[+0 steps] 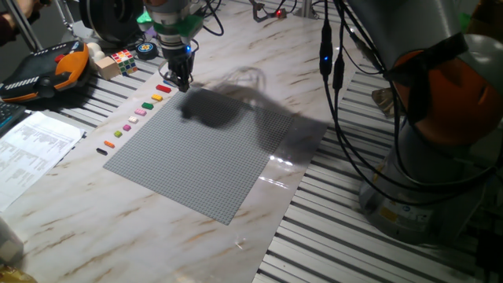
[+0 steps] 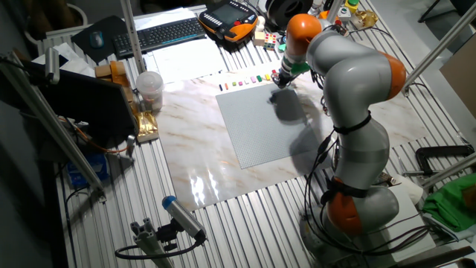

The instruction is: Build with small Lego blocks

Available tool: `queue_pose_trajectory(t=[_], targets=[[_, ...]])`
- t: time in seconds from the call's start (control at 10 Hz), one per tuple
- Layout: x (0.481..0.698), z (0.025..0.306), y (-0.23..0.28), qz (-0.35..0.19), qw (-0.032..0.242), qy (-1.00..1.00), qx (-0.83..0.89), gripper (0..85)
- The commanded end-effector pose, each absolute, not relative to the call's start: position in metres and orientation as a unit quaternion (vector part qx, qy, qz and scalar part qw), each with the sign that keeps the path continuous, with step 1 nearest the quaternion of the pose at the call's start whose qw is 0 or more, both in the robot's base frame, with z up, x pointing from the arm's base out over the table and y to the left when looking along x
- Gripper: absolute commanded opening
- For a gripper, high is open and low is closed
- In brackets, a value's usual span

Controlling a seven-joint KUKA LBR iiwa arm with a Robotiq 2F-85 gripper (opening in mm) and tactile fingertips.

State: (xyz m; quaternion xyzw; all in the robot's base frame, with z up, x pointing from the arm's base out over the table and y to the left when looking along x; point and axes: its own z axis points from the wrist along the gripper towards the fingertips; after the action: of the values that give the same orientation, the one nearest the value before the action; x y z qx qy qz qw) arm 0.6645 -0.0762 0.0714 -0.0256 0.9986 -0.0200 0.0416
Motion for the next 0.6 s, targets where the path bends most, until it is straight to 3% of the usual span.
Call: queue_pose_trajectory(t=[0.0, 0.5], targets=[[0.6653, 0.0702, -0.0762, -0.021, 0.041, 0.999, -0.026, 0.7], [0.6701, 0.0709, -0.0746, -0.022, 0.036, 0.999, -0.030, 0.7]])
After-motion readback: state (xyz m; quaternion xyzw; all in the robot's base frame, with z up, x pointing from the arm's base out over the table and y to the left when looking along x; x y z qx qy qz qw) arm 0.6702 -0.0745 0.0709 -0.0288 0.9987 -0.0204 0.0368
